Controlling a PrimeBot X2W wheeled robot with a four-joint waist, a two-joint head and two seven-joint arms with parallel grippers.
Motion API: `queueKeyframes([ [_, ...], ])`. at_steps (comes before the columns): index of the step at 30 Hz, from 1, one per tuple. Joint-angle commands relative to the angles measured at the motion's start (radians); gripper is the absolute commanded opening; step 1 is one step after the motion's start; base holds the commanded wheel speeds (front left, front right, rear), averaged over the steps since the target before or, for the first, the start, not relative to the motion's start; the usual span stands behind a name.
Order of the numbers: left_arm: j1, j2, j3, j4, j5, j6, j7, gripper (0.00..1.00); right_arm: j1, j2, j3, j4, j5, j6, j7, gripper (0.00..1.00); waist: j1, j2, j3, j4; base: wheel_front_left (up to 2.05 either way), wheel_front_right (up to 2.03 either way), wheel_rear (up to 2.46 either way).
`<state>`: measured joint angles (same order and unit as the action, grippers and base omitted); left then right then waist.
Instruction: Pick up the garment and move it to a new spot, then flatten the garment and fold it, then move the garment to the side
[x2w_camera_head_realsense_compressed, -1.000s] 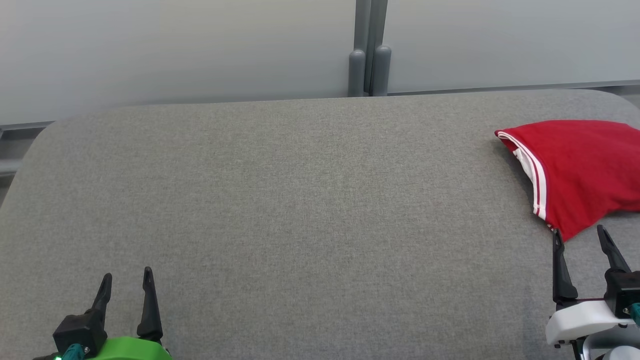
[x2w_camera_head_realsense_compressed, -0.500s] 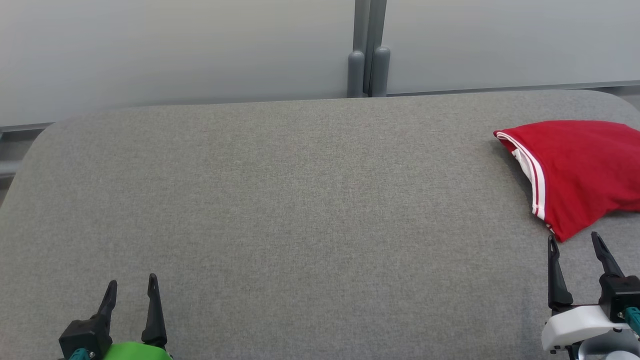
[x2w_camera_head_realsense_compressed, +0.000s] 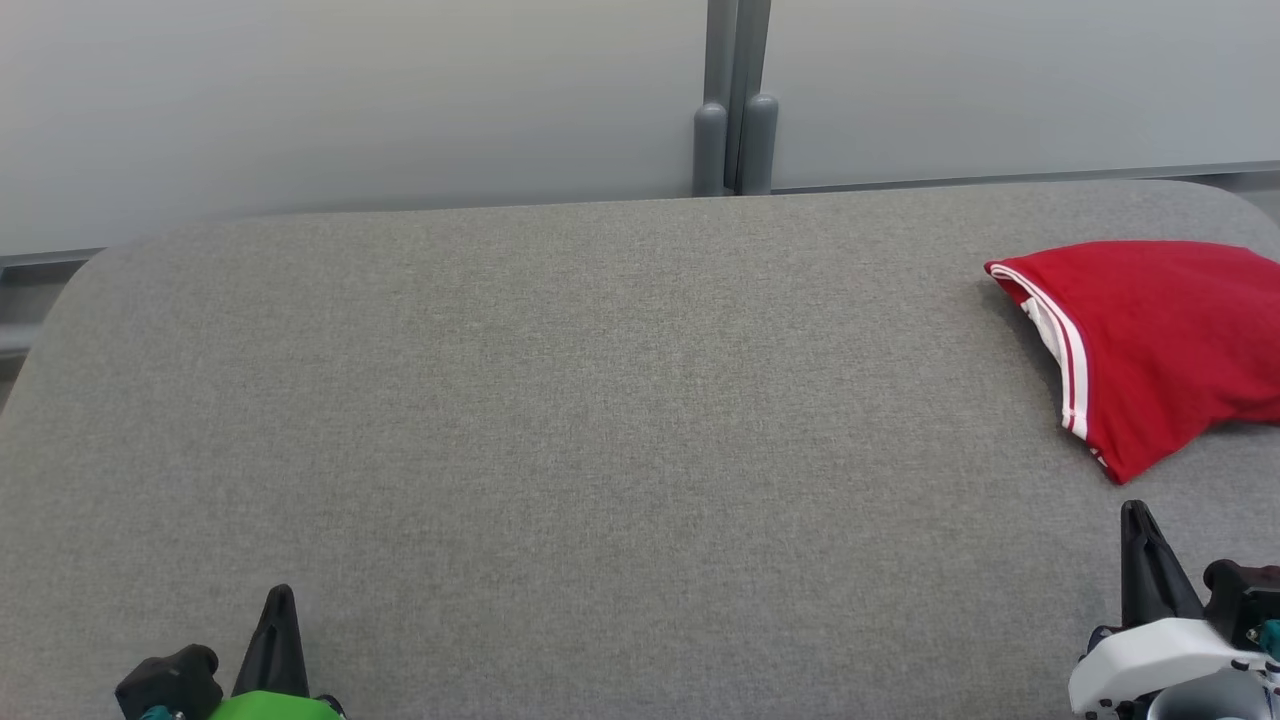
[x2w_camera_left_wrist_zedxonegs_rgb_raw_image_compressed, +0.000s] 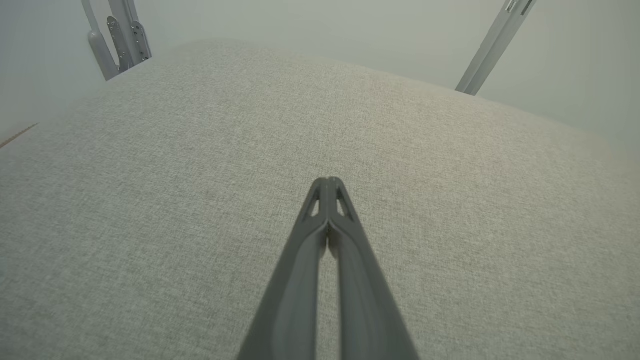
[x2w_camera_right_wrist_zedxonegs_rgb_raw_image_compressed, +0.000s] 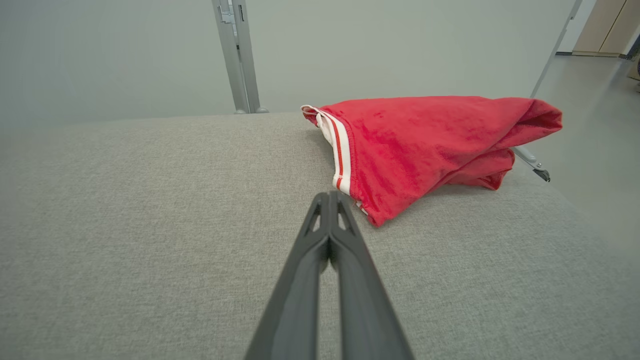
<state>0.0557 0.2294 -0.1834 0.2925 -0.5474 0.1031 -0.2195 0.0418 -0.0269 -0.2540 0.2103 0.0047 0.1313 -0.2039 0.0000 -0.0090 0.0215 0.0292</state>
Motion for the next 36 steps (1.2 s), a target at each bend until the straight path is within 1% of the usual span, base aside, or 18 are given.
queueKeyframes([
  [1,-0.023,-0.002,0.021,-0.016,-0.047,-0.012,0.011,0.00,-0.026,-0.009,0.004,-0.013,0.071,0.000,0.010,0.00,0.0000,0.0006,0.000,0.000,0.00,0.00,0.00],
  [18,-0.059,-0.042,0.081,-0.024,-0.279,-0.063,0.083,0.00,-0.046,-0.014,0.043,-0.016,0.425,0.000,0.072,0.00,0.0000,0.0019,-0.003,-0.005,0.00,0.00,0.00],
  [36,-0.088,-0.075,0.132,-0.030,-0.472,-0.106,0.142,0.00,-0.072,-0.017,0.063,-0.006,0.714,0.000,0.134,0.00,0.0000,0.0031,-0.006,-0.009,0.00,0.00,0.00],
])
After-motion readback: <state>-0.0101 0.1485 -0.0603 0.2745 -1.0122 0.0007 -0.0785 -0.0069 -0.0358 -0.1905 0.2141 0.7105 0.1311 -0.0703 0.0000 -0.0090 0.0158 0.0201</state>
